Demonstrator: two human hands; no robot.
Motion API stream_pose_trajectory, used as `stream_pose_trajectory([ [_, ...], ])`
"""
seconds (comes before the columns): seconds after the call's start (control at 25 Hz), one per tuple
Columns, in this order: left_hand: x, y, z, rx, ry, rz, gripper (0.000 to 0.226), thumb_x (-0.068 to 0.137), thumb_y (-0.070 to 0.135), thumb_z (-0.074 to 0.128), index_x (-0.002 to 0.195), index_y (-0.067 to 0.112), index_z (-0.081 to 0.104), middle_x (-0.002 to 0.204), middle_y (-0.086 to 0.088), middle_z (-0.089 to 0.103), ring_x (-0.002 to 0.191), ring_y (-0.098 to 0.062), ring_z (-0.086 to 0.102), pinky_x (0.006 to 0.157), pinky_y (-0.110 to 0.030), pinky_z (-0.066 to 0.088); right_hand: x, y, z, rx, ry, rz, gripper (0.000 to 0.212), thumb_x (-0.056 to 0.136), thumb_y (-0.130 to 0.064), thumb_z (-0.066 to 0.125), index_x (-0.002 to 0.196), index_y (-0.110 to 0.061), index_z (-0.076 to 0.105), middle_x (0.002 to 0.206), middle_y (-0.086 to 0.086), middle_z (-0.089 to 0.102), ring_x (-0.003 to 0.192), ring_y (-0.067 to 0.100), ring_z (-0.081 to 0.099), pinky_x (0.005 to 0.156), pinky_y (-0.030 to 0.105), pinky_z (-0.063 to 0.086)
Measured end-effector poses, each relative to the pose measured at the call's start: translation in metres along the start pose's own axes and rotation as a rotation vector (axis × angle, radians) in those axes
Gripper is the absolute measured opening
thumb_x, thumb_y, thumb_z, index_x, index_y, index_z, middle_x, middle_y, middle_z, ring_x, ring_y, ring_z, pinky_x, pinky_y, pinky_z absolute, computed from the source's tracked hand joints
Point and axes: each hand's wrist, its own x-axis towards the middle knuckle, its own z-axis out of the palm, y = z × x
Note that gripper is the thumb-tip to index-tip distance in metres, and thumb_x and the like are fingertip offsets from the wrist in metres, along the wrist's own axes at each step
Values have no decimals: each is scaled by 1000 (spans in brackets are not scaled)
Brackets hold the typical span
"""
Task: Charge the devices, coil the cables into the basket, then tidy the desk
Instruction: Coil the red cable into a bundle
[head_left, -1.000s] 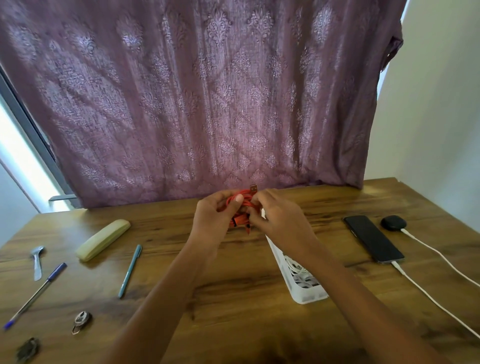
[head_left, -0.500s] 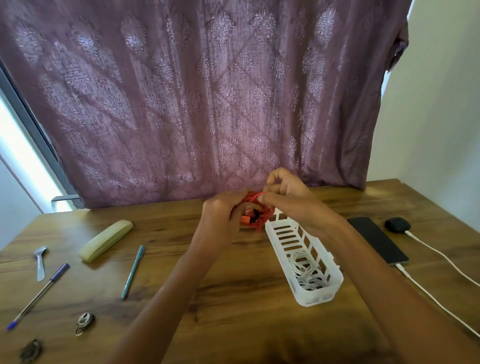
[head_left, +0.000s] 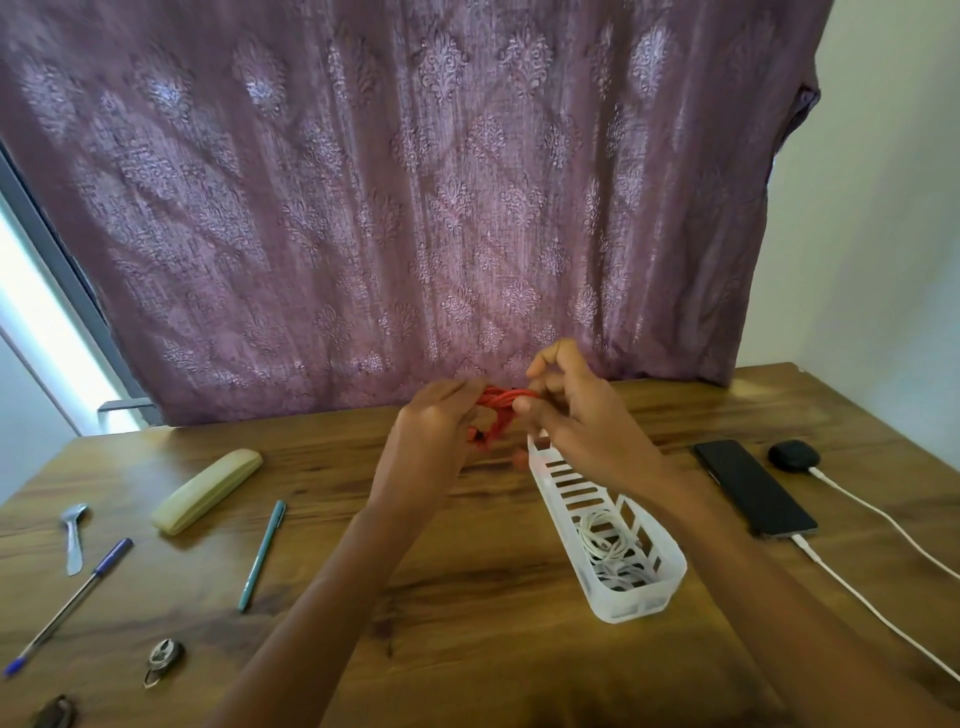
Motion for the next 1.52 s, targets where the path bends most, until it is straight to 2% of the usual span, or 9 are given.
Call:
stream_pose_trajectory([
  [0.16, 4, 1, -4, -41, 48, -59, 26, 82, -3, 55, 103, 4, 69, 88, -10, 70, 77, -5, 56, 72, -2, 41, 8, 0, 3, -38, 59, -54, 14, 92, -11, 54, 88, -23, 48, 80, 4, 64, 64, 17, 60, 60, 32, 51],
  [0.36, 0, 0, -1, -368, 78, -550, 21, 90, 10, 57, 104, 18, 70, 78, 5, 70, 68, -8, 68, 71, -20, 55, 14, 13, -6, -236, 233, -124, 6, 86, -8, 63, 81, -11, 66, 75, -3, 65, 75, 15, 60, 70, 37, 51],
  [0.6, -3, 9, 4, -811, 92, -849, 20, 92, 10, 53, 107, 9, 67, 84, 2, 71, 66, 1, 64, 66, -12, 51, 3, 21, 22, -241, 477, -120, 5, 80, -7, 70, 83, -8, 74, 76, 0, 70, 66, 13, 62, 66, 22, 49],
  [0.76, -6, 16, 9, -865, 128, -869, 24, 92, 13, 53, 109, 3, 66, 88, -1, 72, 71, 1, 66, 68, -12, 52, -1, 15, 31, -75, 367, 123, 19, 86, -6, 57, 92, -9, 74, 76, 3, 72, 56, 3, 55, 58, 10, 43],
  [0.84, -7, 18, 7, -833, 149, -845, 21, 92, 14, 55, 107, 8, 67, 86, 1, 72, 71, 1, 66, 66, -11, 51, 0, 13, 29, 199, 272, 245, 22, 86, -13, 51, 81, -2, 70, 76, 21, 67, 62, 13, 52, 64, 32, 48],
  [0.92, -8, 20, 5, -818, 148, -803, 19, 91, 13, 55, 105, 12, 68, 83, 5, 73, 73, 0, 67, 66, -11, 51, 2, 12, 24, 428, 212, 321, 24, 87, -15, 52, 73, -2, 65, 82, 15, 67, 74, 17, 57, 75, 41, 51],
  [1.0, -8, 22, 2, -840, 138, -793, 17, 92, 12, 55, 101, 14, 69, 77, 9, 73, 71, 1, 66, 65, -11, 50, 3, 10, 15, 505, 129, 289, 21, 91, -3, 52, 75, -8, 63, 94, -4, 65, 88, 8, 59, 82, 27, 51],
  [1.12, -10, 25, 1, -928, 111, -828, 19, 93, 12, 51, 88, 15, 70, 66, 11, 71, 63, 4, 62, 64, -11, 50, -2, 13, 7, 591, 18, 229, 19, 92, 3, 48, 81, -8, 60, 77, -3, 65, 71, 4, 59, 71, 19, 50],
  [1.52, -13, 26, 12, -879, 141, -864, 20, 92, 14, 54, 101, 5, 70, 84, -3, 72, 72, -5, 62, 64, -10, 50, -11, 19, 12, 132, 85, 153, 1, 92, -8, 54, 91, -8, 54, 81, 4, 69, 69, 10, 64, 64, 20, 48],
])
